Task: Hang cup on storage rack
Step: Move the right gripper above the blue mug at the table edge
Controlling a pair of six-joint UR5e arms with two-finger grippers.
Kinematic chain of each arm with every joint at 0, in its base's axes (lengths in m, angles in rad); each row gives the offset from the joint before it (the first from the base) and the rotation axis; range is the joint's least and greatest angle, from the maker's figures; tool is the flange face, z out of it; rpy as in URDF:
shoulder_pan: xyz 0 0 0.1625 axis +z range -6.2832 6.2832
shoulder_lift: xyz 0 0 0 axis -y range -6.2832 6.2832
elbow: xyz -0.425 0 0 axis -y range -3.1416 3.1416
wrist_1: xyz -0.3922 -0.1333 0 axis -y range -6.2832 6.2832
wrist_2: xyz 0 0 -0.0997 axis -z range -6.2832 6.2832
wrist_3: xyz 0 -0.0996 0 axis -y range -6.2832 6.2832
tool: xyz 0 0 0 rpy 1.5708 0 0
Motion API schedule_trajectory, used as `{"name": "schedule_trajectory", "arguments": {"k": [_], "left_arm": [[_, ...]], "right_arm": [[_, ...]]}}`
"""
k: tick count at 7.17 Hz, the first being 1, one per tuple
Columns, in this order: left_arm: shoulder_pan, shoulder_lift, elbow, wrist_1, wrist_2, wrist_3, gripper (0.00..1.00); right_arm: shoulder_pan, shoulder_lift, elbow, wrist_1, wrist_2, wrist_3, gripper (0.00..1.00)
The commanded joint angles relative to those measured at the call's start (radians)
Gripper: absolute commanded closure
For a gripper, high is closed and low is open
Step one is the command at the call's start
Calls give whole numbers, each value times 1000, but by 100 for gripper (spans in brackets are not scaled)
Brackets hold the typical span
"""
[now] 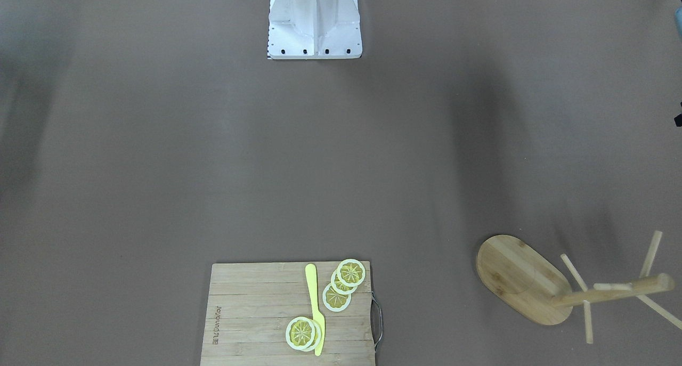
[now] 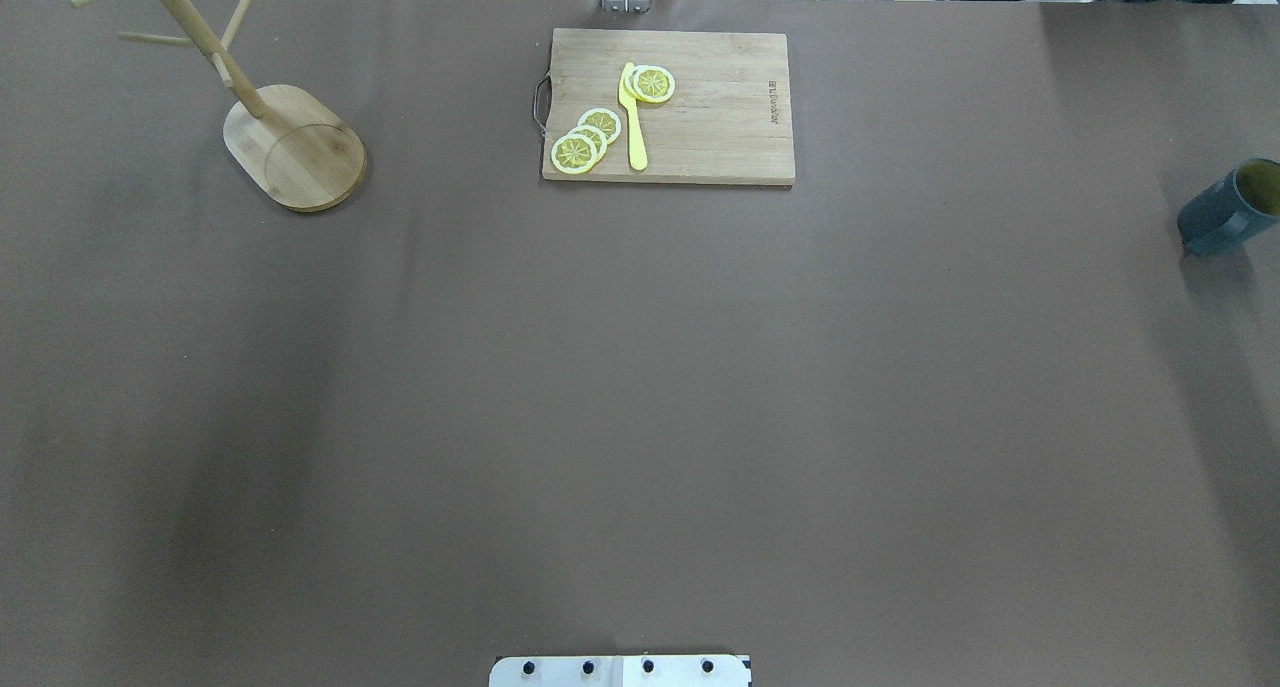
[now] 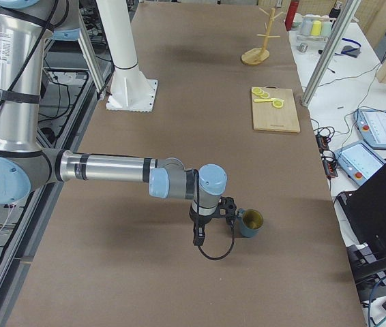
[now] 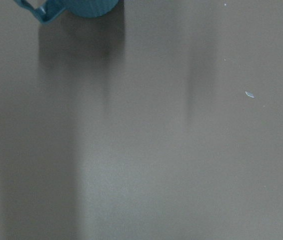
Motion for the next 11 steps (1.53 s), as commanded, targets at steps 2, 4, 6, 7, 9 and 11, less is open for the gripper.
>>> {"name": "schedule_trajectory", "arguments": {"k": [2,4,6,7,9,11], "left_arm": [[52,-14,5,1,26,-2,1],[52,-16,-4,0,21,-1,1],[52,-13,-16,-2,21,-1,1],[52,-14,-16,-2,21,-1,1],[51,-19,-39,-3,13,-10,1],[49,-46,-61,-9,13,-10,1]], "right_arm": [[0,0,0,0,0,0,0],[0,0,9,0,0,0,0],[0,0,56,0,3,0,0],[0,1,70,0,0,7,0],[-2,6,133,0,6,6,0],[-2,44,225,2,5,10,0]]}}
